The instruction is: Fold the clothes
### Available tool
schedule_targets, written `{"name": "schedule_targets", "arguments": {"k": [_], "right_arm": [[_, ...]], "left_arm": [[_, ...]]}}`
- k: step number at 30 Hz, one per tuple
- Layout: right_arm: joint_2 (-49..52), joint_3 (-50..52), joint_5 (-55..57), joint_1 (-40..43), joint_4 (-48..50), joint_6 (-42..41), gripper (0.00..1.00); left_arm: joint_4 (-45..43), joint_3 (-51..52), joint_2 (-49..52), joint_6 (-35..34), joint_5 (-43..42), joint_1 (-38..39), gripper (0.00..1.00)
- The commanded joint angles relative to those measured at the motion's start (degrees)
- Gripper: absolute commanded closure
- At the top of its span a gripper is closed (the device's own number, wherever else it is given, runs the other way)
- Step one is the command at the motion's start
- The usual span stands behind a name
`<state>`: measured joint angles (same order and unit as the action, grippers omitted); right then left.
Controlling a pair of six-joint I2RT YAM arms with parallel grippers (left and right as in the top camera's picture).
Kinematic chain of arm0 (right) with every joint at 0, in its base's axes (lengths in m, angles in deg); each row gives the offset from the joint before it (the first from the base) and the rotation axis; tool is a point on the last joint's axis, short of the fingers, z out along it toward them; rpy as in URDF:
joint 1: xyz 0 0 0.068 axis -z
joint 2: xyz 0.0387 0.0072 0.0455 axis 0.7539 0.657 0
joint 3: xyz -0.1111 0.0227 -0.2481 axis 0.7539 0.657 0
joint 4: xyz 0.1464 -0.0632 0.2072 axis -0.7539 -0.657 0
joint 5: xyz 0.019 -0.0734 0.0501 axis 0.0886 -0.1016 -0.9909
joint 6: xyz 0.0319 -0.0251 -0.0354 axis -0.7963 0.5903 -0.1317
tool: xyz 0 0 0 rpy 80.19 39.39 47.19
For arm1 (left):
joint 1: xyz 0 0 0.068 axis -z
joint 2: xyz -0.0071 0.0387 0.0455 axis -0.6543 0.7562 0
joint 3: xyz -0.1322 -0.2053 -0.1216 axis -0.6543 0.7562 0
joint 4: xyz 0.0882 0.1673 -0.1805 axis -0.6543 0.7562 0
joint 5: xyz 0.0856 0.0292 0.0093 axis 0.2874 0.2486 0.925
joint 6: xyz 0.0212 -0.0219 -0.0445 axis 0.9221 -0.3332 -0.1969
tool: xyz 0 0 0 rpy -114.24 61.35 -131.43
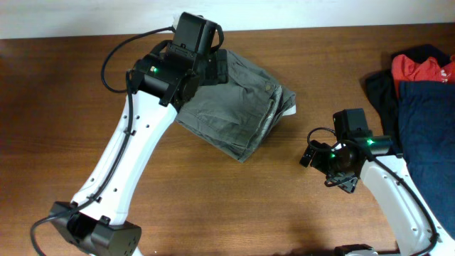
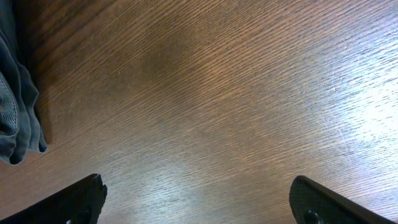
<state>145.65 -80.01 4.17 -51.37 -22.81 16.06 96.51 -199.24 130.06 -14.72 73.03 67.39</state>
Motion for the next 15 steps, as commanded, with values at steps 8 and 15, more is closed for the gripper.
{"name": "schedule_targets", "arguments": {"k": [8,15], "right_arm": [[0.0,0.2,-0.3,0.2,0.1,-0.3,0.01],[0.0,0.2,-0.3,0.2,0.1,-0.3,0.01]], "left_arm": [[-1.4,-0.3,7.0,0.9,-19.7,-8.3,0.10],[-4.9,-0.3,17.9,0.1,-21.6,-5.9,0.57]]}}
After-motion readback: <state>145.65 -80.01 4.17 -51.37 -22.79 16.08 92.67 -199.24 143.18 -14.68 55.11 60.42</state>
